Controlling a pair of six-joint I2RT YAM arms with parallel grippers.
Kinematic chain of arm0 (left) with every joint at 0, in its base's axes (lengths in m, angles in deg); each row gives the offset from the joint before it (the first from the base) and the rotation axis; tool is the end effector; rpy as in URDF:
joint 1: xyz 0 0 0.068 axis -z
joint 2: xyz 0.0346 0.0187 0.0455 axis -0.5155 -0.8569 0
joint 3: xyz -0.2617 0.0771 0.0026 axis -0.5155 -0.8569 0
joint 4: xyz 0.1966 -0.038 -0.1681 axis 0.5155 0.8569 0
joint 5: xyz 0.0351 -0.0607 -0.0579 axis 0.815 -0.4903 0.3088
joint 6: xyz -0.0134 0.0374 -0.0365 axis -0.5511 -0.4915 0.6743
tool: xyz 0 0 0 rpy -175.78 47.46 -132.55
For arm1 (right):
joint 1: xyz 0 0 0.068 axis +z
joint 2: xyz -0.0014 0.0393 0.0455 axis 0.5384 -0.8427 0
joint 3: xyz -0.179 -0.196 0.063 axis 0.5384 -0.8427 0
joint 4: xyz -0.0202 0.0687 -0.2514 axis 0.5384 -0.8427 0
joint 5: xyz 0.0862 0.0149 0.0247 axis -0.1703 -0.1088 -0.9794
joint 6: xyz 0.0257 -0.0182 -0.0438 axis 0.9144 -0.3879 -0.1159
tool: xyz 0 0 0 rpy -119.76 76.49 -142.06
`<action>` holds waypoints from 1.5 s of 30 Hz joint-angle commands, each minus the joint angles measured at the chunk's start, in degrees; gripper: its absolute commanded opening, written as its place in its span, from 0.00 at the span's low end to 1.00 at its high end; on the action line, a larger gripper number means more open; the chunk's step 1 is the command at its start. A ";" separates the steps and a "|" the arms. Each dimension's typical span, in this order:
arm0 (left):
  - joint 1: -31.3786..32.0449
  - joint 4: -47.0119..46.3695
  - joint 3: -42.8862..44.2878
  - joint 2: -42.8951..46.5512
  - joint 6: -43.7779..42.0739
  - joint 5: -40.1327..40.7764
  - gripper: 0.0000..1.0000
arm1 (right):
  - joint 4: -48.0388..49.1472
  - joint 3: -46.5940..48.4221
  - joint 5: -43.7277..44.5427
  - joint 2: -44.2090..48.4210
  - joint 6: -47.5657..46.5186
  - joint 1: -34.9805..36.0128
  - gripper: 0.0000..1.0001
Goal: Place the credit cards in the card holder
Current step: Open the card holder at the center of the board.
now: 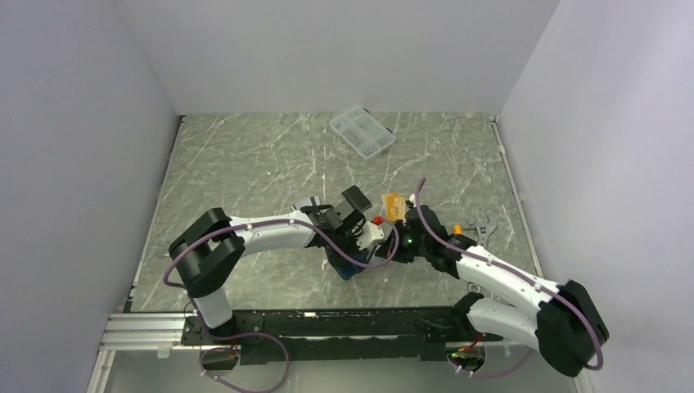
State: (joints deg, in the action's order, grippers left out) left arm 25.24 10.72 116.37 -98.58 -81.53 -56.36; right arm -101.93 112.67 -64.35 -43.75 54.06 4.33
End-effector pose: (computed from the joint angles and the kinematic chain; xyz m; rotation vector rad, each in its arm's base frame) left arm 0.1820 -0.2855 0.1729 1.6129 2.2521 -0.4888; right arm 0.1546 0.1234 0.1877 0.2449 2.5308 0.8908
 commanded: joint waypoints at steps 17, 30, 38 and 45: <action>-5.14 1.33 -3.79 3.09 2.06 -9.65 0.29 | 18.37 3.46 -3.62 -16.07 1.29 3.85 0.00; -8.11 1.64 -3.34 1.20 4.25 -12.00 0.25 | 17.03 -2.17 -9.29 -7.45 2.32 5.89 0.00; -8.09 2.14 -2.48 0.42 4.56 -11.96 0.26 | 17.37 -3.14 -12.66 -10.20 2.00 5.90 0.00; -14.27 3.39 -0.06 -0.98 9.85 -21.09 0.25 | 11.27 0.06 -8.96 -8.33 1.04 7.18 0.00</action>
State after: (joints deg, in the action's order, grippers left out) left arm 15.39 11.75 113.72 -97.59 -75.94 -69.93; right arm -87.59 109.57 -75.49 -54.00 56.18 10.34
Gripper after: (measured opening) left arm 0.255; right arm 0.008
